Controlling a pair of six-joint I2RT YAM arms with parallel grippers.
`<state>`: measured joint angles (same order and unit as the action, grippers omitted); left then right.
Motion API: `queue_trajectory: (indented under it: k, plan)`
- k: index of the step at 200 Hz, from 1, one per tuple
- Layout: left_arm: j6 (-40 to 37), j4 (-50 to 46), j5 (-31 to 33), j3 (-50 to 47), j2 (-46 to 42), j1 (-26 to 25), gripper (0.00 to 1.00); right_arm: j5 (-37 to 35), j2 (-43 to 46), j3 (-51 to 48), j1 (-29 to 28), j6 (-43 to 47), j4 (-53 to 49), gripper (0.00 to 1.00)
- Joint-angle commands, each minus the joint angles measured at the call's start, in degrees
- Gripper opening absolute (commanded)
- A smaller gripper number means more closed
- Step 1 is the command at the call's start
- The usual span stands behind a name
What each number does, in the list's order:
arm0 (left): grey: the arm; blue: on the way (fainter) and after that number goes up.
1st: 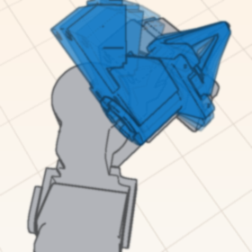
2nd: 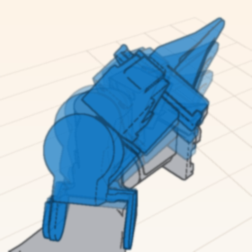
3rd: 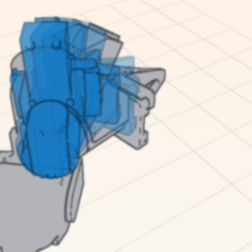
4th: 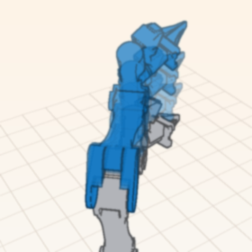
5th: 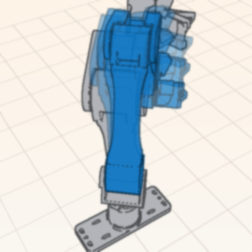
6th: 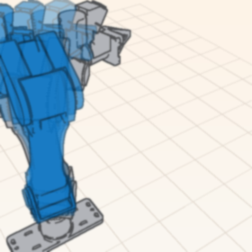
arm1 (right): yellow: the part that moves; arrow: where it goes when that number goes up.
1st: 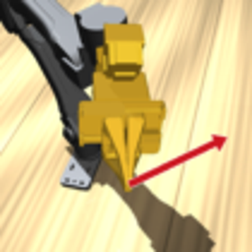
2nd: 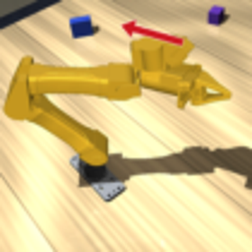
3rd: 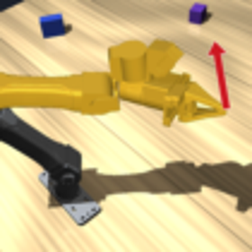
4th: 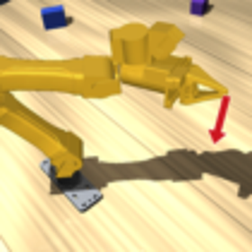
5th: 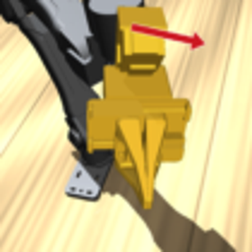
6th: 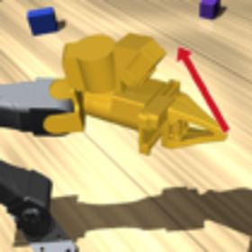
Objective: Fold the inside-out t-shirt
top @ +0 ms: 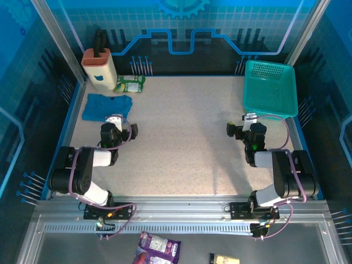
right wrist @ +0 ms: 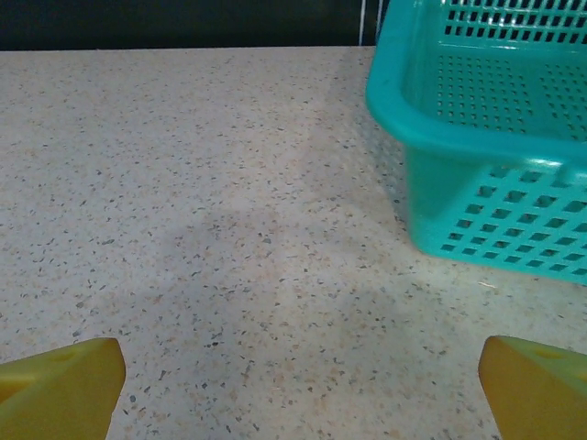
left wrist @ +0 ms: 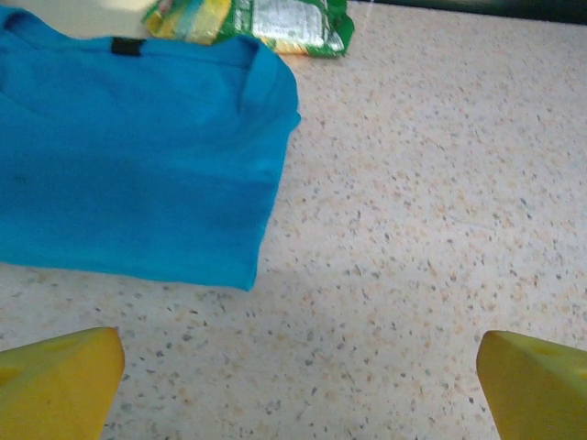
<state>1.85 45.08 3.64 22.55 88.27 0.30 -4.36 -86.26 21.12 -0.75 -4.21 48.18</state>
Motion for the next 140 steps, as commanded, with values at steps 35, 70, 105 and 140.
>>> queue_trajectory:
  k: [35, 70, 105, 140]
  plan:
    - [-1.85, 7.26, -2.81, -0.43, 0.62, 0.33, 0.99, -1.67, -1.99, 0.38, -1.95, 2.84, 5.24, 1.0]
    - [-2.08, 7.28, -2.84, -0.4, 0.61, 0.16, 0.99, -1.97, -1.98, 0.56, -2.3, 3.09, 5.0, 1.0]
    - [-2.05, 7.15, -2.81, -0.33, 0.51, 0.15, 0.99, -1.01, -2.07, 1.03, -2.48, 3.75, 4.28, 1.0]
    - [-1.97, 7.17, -2.77, -0.39, 0.5, 0.14, 0.99, -1.0, -2.08, 1.02, -2.47, 3.85, 4.28, 1.0]
